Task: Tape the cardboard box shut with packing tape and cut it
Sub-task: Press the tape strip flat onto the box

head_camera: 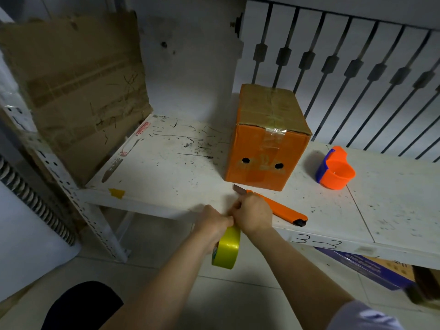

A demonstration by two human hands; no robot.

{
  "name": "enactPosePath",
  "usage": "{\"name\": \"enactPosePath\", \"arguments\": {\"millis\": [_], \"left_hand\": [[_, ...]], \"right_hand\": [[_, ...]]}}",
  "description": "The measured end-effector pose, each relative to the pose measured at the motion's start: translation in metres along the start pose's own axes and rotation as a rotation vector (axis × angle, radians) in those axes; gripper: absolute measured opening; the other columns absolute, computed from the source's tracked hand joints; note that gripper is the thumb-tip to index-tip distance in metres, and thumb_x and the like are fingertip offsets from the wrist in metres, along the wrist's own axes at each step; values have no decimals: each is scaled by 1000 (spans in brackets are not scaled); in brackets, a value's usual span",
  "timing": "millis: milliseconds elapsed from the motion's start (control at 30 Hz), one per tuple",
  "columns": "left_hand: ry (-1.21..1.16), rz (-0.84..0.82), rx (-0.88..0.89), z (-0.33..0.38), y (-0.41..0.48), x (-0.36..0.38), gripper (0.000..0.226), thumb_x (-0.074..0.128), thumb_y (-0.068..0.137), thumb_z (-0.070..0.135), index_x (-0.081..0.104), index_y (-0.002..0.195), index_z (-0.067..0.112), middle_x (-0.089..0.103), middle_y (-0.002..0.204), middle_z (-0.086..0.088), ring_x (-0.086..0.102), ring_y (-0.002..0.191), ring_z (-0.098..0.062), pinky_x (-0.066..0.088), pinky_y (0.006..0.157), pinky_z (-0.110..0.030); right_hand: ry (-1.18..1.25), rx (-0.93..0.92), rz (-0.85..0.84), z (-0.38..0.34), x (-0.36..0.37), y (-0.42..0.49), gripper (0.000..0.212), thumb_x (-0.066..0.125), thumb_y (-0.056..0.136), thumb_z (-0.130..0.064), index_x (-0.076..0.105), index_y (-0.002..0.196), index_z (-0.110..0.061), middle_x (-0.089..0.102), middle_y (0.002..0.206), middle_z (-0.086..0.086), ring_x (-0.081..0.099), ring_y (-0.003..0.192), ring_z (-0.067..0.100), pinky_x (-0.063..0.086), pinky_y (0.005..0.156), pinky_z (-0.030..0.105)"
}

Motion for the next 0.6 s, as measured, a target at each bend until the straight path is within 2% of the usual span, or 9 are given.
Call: {"name": "enactPosePath", "arguments": {"millis": [100, 167, 300, 367, 433, 467, 533, 600], "left_hand": [[1, 5, 2, 3, -4, -3, 20, 70, 77, 18, 50, 77, 16, 66, 92, -16, 66, 92, -34, 55, 85, -54], [8, -2, 1, 6, -7, -3, 17, 69, 79, 15, 52, 75, 17, 67, 96, -19, 66, 90, -34, 56, 82, -52], [114, -55, 3, 9, -8, -4, 17, 68, 81, 21, 55, 86, 13, 66, 94, -15, 66, 83, -29, 58, 72, -44], [338, 21, 49, 19, -5, -13, 35, 68, 79, 33, 54, 99, 8, 66, 97, -15, 66, 85, -29, 57, 68, -40], [584, 295, 280, 60, -11, -30, 34, 63, 81, 38, 54, 99, 11, 62, 98, -11, 59, 85, -25, 45, 64, -34], [589, 415, 446, 87, -22, -33, 28, 61, 84, 36, 55, 100, 13, 60, 101, -10, 55, 89, -24, 42, 66, -33], [485, 535, 788, 140, -48, -32, 24, 61, 85, 29, 61, 105, 16, 57, 109, -9, 51, 102, -26, 42, 76, -33], [469, 579, 1033, 180, -63, -23, 29, 62, 85, 26, 64, 112, 15, 59, 115, -9, 50, 110, -28, 44, 87, -34]], "right_hand": [[111, 70, -9, 11, -3, 3, 47, 74, 70, -29, 46, 107, -18, 66, 106, 1, 63, 96, 26, 42, 64, 30], [88, 44, -40, 10, 1, 6, 39, 73, 71, -31, 51, 101, -19, 67, 108, -1, 62, 94, 24, 42, 63, 29], [83, -41, -55, 8, 5, 5, 24, 69, 77, -30, 63, 96, -18, 69, 110, 0, 62, 93, 23, 40, 65, 26], [97, -66, 9, 7, -10, 1, 21, 66, 81, -31, 63, 97, -18, 70, 100, 2, 63, 88, 22, 42, 65, 27], [197, -105, 237, 6, -48, -3, 17, 64, 84, -31, 62, 95, -17, 65, 89, -1, 59, 78, 19, 42, 64, 28], [250, -125, 389, 6, -73, -6, 15, 62, 85, -29, 61, 93, -17, 62, 89, 0, 57, 77, 18, 41, 63, 28], [319, -131, 651, 12, -120, -8, 13, 59, 87, -24, 60, 95, -14, 59, 97, 6, 56, 87, 21, 42, 67, 30], [294, -115, 781, 20, -154, 0, 19, 58, 87, -21, 62, 104, -12, 57, 108, 11, 52, 99, 27, 43, 79, 36]]}}
Point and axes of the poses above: each hand's wrist, its own y-axis towards the middle knuckle, its own x-axis out of the palm, z = x × y, the point moved 9 cm from there along y, towards the middle knuckle
